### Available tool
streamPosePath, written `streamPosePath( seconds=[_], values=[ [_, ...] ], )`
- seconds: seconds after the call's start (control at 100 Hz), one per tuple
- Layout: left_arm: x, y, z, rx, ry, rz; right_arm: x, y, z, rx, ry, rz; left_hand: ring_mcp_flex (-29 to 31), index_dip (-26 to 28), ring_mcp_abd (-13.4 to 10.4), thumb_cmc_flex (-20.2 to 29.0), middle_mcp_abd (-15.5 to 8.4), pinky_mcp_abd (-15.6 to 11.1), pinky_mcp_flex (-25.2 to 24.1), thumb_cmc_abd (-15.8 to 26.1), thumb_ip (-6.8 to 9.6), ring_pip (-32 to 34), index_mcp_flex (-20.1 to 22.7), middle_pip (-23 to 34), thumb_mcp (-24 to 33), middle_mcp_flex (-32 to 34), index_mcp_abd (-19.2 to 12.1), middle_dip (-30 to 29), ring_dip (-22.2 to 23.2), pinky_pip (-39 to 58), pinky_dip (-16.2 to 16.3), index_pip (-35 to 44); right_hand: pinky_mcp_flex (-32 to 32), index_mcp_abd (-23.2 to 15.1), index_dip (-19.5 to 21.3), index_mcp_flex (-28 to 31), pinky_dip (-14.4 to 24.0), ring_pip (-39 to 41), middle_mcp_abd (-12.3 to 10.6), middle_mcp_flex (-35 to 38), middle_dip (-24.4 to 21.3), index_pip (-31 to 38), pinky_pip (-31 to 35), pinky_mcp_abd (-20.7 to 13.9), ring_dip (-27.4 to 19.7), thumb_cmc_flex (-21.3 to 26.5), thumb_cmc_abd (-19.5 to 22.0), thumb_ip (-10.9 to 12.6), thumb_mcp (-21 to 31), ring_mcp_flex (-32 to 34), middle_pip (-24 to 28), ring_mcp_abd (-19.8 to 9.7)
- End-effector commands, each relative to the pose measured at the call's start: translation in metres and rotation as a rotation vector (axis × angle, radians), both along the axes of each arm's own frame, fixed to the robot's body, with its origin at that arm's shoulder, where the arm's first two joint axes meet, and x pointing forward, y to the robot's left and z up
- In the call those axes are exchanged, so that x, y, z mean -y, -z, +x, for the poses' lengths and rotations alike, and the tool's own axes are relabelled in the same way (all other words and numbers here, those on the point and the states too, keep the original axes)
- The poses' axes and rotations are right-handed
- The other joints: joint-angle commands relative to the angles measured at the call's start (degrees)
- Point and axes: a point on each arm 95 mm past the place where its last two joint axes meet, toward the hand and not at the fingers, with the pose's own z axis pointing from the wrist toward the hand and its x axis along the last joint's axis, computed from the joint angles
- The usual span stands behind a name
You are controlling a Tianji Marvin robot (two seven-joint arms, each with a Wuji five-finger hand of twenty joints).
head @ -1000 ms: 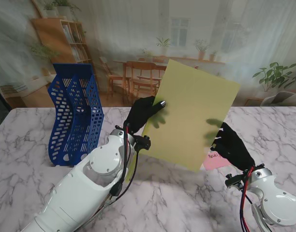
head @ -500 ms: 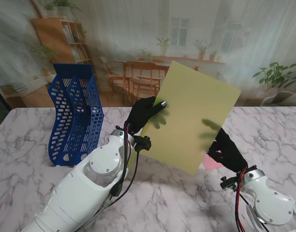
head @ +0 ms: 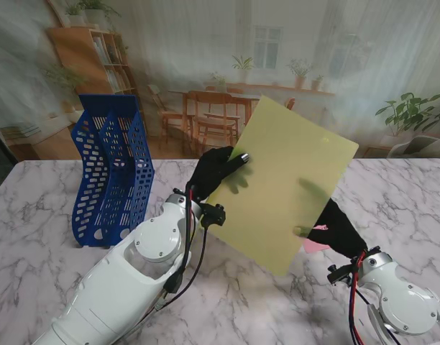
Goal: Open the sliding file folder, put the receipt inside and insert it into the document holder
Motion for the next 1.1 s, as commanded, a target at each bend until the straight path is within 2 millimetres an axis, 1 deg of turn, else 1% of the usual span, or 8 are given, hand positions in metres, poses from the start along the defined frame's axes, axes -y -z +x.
streamPosePath(
  seconds=[0.0, 0.09, 0.18, 0.25, 0.42, 0.55, 0.83, 1.09],
  values=[
    [0.004, 0.001, -0.003, -0.002, 0.028, 0.000, -0.001, 0.000, -0.001, -0.006, -0.002, 0.016, 0.78, 0.70, 3.66, 4.04, 1.92, -5.77, 3.53, 1.21, -0.77, 1.34, 1.57, 1.10, 2.21, 1.11, -1.81, 0.76, -0.51, 2.10, -1.17, -0.15, -1.58, 0.92, 2.00, -1.44, 1.88, -3.53, 0.47, -2.97, -1.21, 1.91, -2.40, 1.40, -0.05, -2.82, 1.51, -1.61, -5.41, -1.60, -2.47, 0.04],
    [0.005, 0.003, -0.004, -0.003, 0.037, 0.001, -0.001, -0.001, -0.001, 0.000, 0.005, 0.020, 0.72, 0.73, 3.65, 4.04, 1.86, -5.76, 3.53, 1.21, -0.75, 1.33, 1.57, 1.11, 2.20, 1.14, -1.94, 0.78, -0.50, 2.10, -1.17, -0.16, -2.38, 1.73, 3.23, 0.82, 2.68, -4.92, 0.89, -3.25, -1.73, 3.91, -4.86, 2.52, -0.31, -3.97, 2.83, -1.25, -7.62, -2.56, -3.52, 0.08],
    [0.005, 0.005, -0.005, -0.004, 0.045, 0.003, -0.002, -0.003, -0.001, 0.001, 0.013, 0.044, 0.69, 0.75, 3.66, 4.03, 1.76, -5.76, 3.53, 1.24, -0.78, 1.33, 1.54, 1.10, 2.10, 1.12, -2.03, 0.79, -0.49, 2.10, -1.16, -0.19, -3.31, 2.29, 4.41, 3.55, 2.76, -6.78, 1.30, -3.51, -2.25, 4.75, -7.32, 2.84, -1.03, -4.83, 4.08, -0.93, -6.94, -3.93, -4.70, 0.18],
    [0.005, 0.008, -0.006, -0.011, 0.051, 0.001, -0.003, -0.006, 0.000, 0.011, 0.030, 0.068, 0.64, 0.76, 3.67, 4.03, 1.82, -5.69, 3.48, 1.24, -0.77, 1.33, 1.56, 1.07, 2.08, 1.06, -2.14, 0.79, -0.48, 2.09, -1.16, -0.19, -3.08, 2.68, 7.25, 6.40, 3.76, -7.96, 0.83, -2.33, -2.36, 5.20, -8.98, 3.09, -1.46, -8.27, 5.94, -1.78, -2.46, -3.49, -5.16, -0.03],
    [0.006, 0.016, -0.009, -0.025, 0.070, -0.001, -0.005, -0.012, 0.004, 0.021, 0.051, 0.121, 0.53, 0.77, 3.76, 4.04, 1.75, -5.64, 3.42, 1.26, -0.74, 1.47, 1.57, 1.06, 1.99, 0.96, -2.20, 0.83, -0.39, 2.08, -1.13, -0.24, -1.64, 4.50, 12.52, 13.12, 4.49, -8.25, -0.67, 1.30, -2.00, 6.41, -10.35, 4.20, -1.66, -8.37, 7.54, -2.71, 3.00, -1.60, -4.78, -0.42],
    [0.007, 0.021, -0.008, -0.036, 0.066, 0.001, -0.007, -0.013, 0.005, 0.014, 0.051, 0.133, 0.48, 0.72, 3.59, 4.04, 1.76, -5.59, 3.40, 1.26, -0.74, 1.51, 1.50, 1.09, 1.96, 1.02, -2.19, 0.86, -0.38, 2.09, -1.10, -0.31, -0.77, 3.84, 13.68, 12.55, 4.64, -8.30, -1.88, 2.73, -1.57, 4.48, -10.33, 4.21, -1.82, -4.10, 9.91, -2.07, 3.75, -0.68, -4.12, -0.44],
    [0.007, 0.016, -0.006, -0.031, 0.013, -0.035, -0.003, -0.004, 0.000, -0.003, 0.035, 0.080, 1.13, 1.25, 3.25, 4.03, 1.87, -6.39, 3.75, 1.28, -0.74, 2.01, 1.42, 1.66, 1.92, 1.19, -2.19, 1.17, -0.27, 3.03, -0.65, 0.16, -0.07, 0.05, 13.67, 7.69, 4.90, -8.07, -3.59, 2.50, -1.03, 2.89, -9.08, 2.19, -1.83, 1.61, 9.51, -0.65, 6.15, -0.50, -3.20, -1.46],
    [0.008, 0.009, -0.005, -0.016, -0.012, -0.058, 0.001, 0.003, -0.006, -0.020, 0.006, 0.011, 1.33, 1.59, 2.97, 4.03, 1.65, -6.83, 3.96, 1.32, -0.75, 2.02, 1.27, 1.90, 1.73, 1.19, -2.49, 1.29, -0.38, 3.05, -0.71, 0.42, -0.26, -2.32, 10.11, 3.55, 3.99, -8.18, -3.82, 1.38, -0.92, 3.95, -7.89, 0.28, -2.35, 6.90, 8.17, 1.60, 13.20, -1.24, -2.90, -2.23]
  ],
)
